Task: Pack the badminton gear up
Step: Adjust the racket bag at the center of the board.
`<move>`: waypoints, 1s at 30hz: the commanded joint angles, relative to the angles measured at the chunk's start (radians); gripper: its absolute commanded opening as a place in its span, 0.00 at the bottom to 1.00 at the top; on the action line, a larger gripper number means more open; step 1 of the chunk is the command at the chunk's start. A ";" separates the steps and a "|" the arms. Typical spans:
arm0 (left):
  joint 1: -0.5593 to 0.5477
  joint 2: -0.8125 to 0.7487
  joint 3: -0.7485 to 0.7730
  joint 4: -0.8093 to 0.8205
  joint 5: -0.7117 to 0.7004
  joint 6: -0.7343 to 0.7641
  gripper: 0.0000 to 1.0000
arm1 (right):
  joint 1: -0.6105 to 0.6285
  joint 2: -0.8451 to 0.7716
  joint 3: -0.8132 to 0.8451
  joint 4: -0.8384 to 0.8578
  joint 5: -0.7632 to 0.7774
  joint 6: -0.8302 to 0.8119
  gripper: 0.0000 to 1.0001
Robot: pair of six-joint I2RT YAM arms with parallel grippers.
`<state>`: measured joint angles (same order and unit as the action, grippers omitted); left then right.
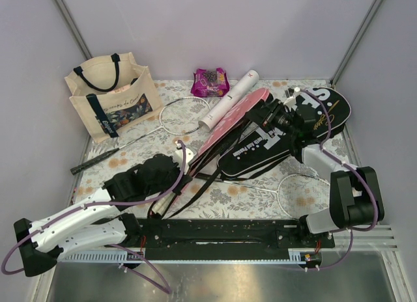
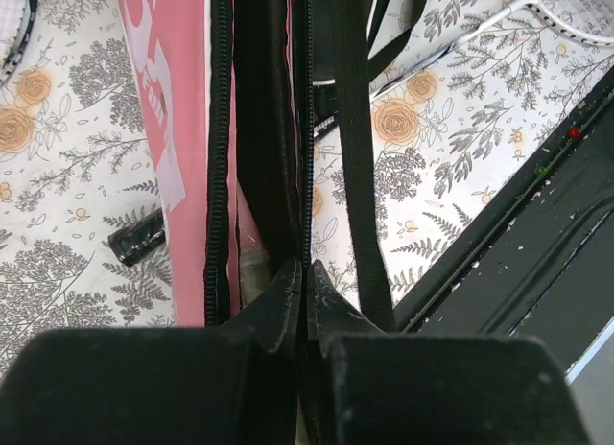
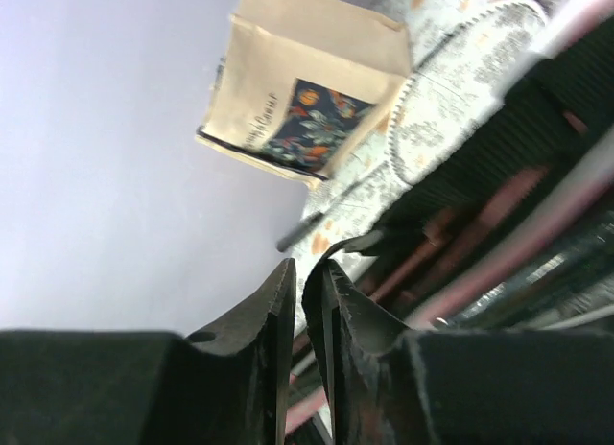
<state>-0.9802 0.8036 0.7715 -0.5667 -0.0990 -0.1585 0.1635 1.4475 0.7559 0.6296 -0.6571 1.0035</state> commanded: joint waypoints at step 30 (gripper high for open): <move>0.048 -0.076 0.038 0.108 0.051 -0.111 0.00 | 0.021 -0.183 0.419 -0.797 0.201 -0.739 0.95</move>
<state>-0.9459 0.7620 0.7567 -0.5316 -0.0704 -0.2447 0.2131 1.3464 1.1877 -0.1833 -0.5049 0.4618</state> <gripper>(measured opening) 0.025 0.992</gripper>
